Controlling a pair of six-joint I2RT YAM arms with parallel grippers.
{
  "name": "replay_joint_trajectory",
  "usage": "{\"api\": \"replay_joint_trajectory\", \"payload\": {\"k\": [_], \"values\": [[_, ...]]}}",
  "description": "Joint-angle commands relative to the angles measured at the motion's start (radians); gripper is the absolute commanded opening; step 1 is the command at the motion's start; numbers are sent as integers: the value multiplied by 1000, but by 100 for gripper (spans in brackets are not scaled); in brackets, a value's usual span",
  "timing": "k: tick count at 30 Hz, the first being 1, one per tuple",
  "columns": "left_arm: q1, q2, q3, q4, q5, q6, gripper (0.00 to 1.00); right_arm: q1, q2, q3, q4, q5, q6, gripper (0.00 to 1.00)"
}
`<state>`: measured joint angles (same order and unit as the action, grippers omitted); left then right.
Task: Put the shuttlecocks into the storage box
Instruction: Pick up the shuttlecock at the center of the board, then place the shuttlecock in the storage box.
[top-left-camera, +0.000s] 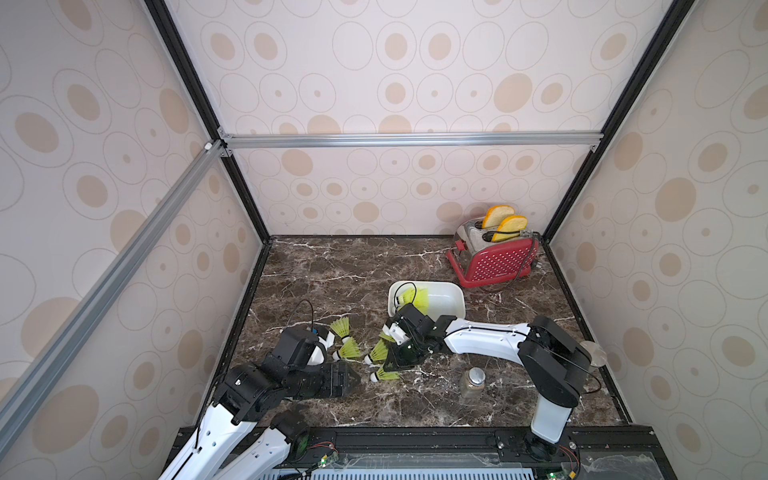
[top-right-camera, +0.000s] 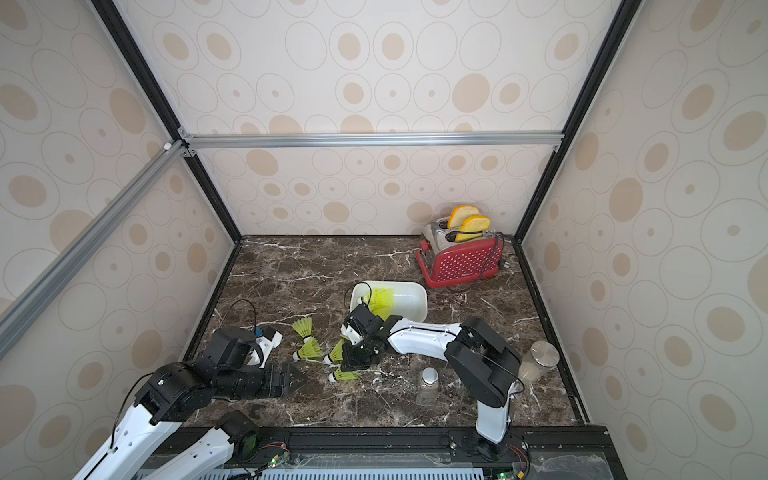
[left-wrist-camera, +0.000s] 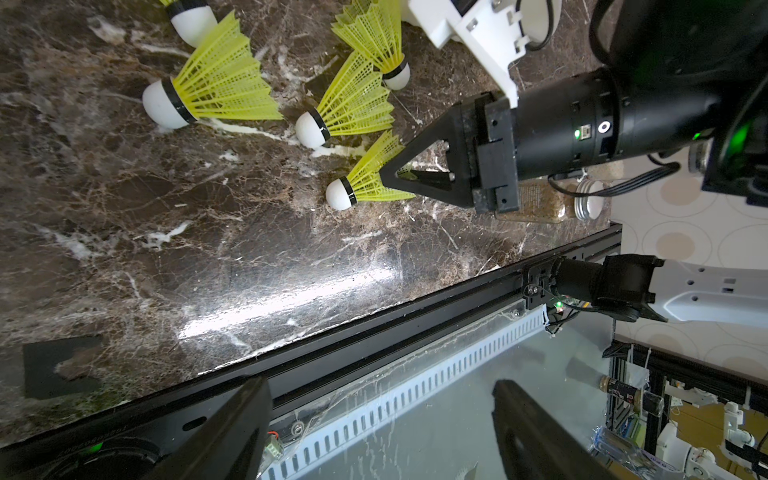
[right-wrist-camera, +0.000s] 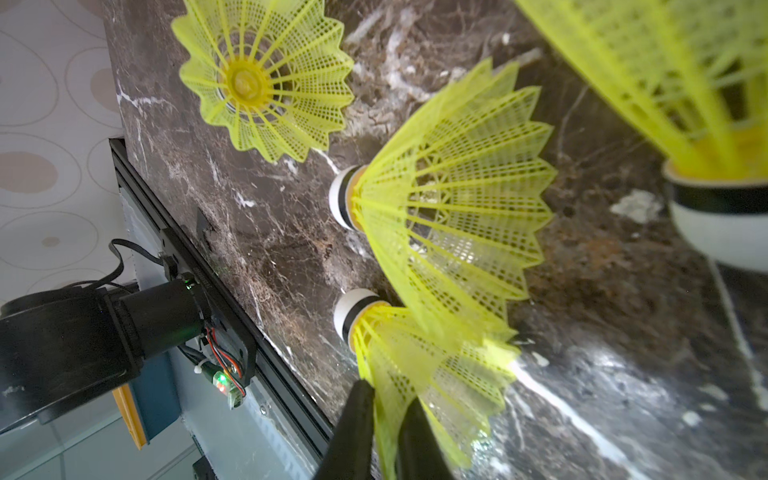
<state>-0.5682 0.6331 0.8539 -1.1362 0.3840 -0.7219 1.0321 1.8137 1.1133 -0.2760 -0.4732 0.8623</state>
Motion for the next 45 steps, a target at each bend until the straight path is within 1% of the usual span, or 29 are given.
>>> {"api": "replay_joint_trajectory", "payload": {"k": [1, 2, 8, 13, 16, 23, 30, 35, 40, 45], "values": [[2, 2, -12, 26, 8, -11, 86, 8, -39, -19, -18, -5, 19, 4], [1, 3, -14, 33, 10, -14, 86, 8, -47, -23, -19, -9, 25, 0], [2, 19, -45, 130, 81, -42, 86, 5, -122, -32, -56, -2, 38, 0], [2, 46, -49, 194, 96, -66, 86, -7, -187, -35, -98, 9, 43, 0], [2, 77, -38, 238, 107, -75, 86, -32, -232, -32, -131, 24, 37, 0], [2, 181, 16, 341, 122, -84, 86, -147, -327, -4, -220, 47, -6, 0], [2, 299, 69, 453, 130, -97, 86, -287, -370, 22, -275, 56, -44, 0], [2, 389, 98, 575, 143, -135, 86, -383, -358, 68, -315, 68, -78, 0], [2, 482, 156, 612, 136, -123, 86, -472, -327, 96, -328, 90, -99, 0], [3, 555, 205, 636, 131, -117, 86, -528, -274, 130, -327, 99, -118, 0]]}}
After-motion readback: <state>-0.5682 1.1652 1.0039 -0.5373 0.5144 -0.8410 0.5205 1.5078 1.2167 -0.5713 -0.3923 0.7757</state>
